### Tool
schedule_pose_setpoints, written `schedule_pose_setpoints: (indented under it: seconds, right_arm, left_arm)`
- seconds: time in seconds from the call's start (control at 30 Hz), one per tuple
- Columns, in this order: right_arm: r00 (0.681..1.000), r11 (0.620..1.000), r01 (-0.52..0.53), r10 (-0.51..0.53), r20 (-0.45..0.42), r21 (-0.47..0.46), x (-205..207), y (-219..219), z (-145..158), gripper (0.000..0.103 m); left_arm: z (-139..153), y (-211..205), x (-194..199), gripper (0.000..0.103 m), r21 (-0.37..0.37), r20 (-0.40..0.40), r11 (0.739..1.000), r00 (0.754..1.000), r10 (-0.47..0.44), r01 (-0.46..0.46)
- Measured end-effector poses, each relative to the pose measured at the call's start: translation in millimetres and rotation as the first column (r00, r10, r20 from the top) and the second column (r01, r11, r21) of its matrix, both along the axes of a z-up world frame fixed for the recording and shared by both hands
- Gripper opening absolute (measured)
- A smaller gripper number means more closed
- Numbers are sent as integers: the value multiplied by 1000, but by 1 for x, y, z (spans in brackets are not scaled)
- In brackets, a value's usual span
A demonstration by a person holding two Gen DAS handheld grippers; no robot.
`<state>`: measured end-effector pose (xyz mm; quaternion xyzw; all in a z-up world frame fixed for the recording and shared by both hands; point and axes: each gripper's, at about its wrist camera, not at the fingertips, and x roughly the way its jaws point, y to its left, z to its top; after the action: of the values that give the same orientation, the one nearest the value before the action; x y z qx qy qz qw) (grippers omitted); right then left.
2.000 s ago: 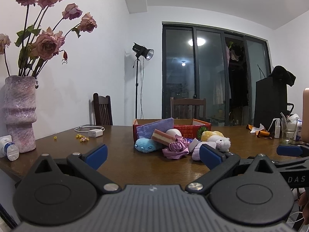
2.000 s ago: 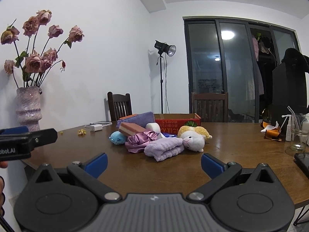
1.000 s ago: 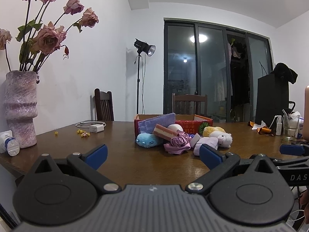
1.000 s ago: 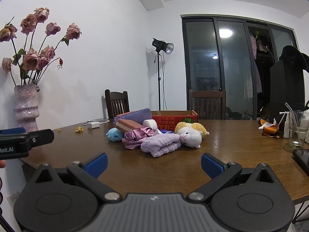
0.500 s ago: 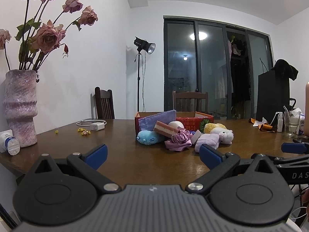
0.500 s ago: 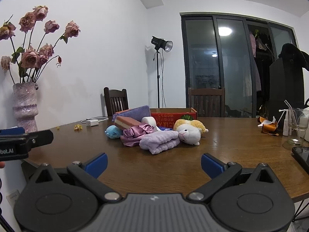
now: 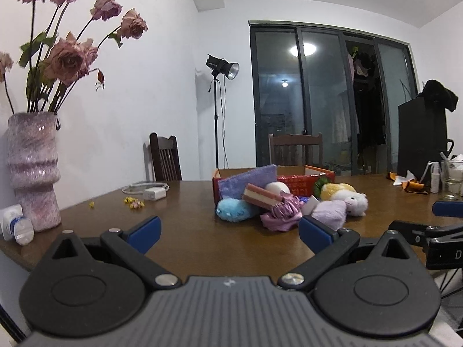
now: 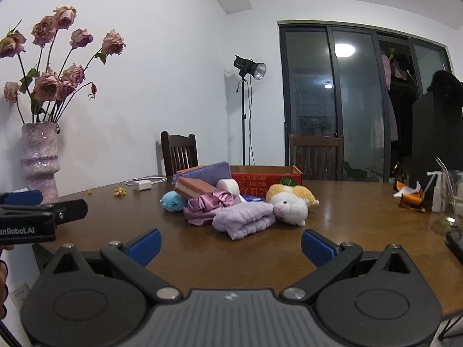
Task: Organize soft objects
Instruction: 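Reach both tools to the plush sheep and close both grippers on it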
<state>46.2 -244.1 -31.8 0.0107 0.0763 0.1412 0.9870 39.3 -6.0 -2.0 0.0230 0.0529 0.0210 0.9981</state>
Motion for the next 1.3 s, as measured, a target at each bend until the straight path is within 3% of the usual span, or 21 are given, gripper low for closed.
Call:
schedule_pose_setpoints:
  seconds: [0.1,0.33,0.63,0.73,0.8,0.9,0.97,1.07,1.13,1.23,1.3]
  right_arm:
    - [1000,1000,8,-8,9,-3,18,-3,7,103]
    - [998,999,38,-37,-41,18,74,-25,26,103]
    - [977,992,60,-36,-209,109,202,-86,39,101]
    - [967,988,24,17,-255,155,253,-102,41,90]
    - [950,983,-5,62,-306,182,292,-108,40,84]
    - [930,976,-25,103,-354,217,338,-112,29,70]
    - [919,974,-23,110,-379,227,358,-113,19,63]
    - [890,963,-44,158,-428,265,376,-117,2,56]
    - [876,944,-55,202,-439,325,377,-125,-2,56]
    - [875,943,-46,198,-442,331,376,-132,-3,51]
    - [870,931,-61,226,-438,359,373,-133,-3,35]
  left_arm:
    - [7,-2,17,103,1,-4,1000,1000,-4,4]
    - [25,-13,70,103,-81,-74,994,994,-85,79]
    - [40,-76,168,103,-109,-186,970,955,-233,216]
    - [42,-105,206,99,-156,-241,942,914,-327,296]
    - [39,-123,226,87,-177,-285,925,883,-374,335]
    - [28,-148,252,76,-149,-351,924,854,-384,353]
    - [18,-163,267,74,-120,-393,922,835,-386,369]
    - [5,-173,287,67,-118,-462,920,800,-383,373]
    - [-5,-173,297,67,-176,-483,912,775,-408,370]
    - [-11,-168,298,66,-209,-474,905,771,-424,370]
    - [-11,-164,297,65,-228,-476,903,767,-430,365]
